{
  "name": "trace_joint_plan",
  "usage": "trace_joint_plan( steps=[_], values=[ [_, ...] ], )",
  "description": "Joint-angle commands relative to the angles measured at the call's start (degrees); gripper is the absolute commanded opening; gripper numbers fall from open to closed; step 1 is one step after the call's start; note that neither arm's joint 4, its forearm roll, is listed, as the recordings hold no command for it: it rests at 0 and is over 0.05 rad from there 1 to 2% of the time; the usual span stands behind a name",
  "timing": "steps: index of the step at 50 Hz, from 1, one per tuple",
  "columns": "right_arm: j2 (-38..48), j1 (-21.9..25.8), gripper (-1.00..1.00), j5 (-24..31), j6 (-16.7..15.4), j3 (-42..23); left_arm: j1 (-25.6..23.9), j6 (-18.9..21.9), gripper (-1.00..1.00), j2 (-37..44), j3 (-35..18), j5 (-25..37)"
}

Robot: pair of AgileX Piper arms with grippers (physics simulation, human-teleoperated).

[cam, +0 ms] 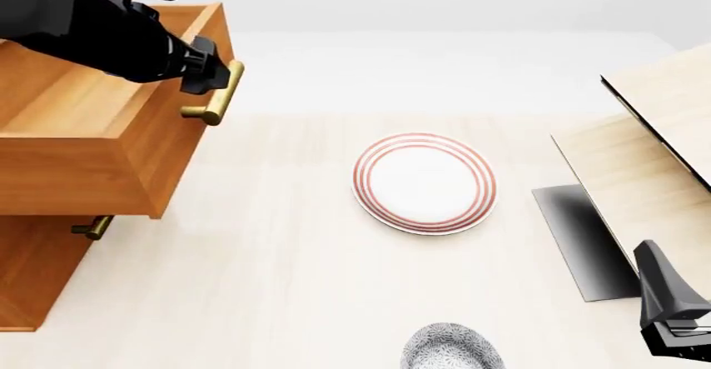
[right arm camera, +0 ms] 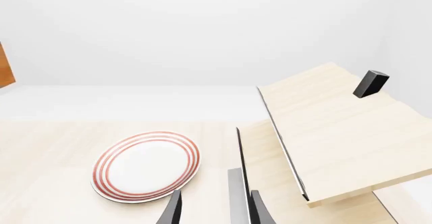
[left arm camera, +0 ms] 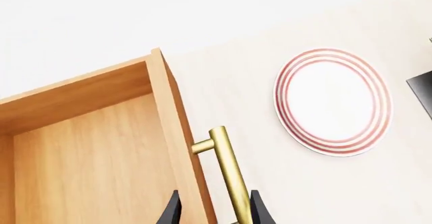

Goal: Open the top drawer of the cabinet and put the bowl in it.

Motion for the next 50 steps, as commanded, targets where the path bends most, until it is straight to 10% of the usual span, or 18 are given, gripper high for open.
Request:
trace_joint_plan(
  steps=[1, 50],
  values=[
    [-0.09, -0.02, 1.00, 0.02, 0.02, 0.05, -2.85, 1.04, 1.00, 0.62, -0.08, -0.39],
    [-0.11, -0.01, 1.00, 0.01, 0.00, 0.05, 3.33, 3.46, 1.00, -7.76, -2.85, 6.87]
  ],
)
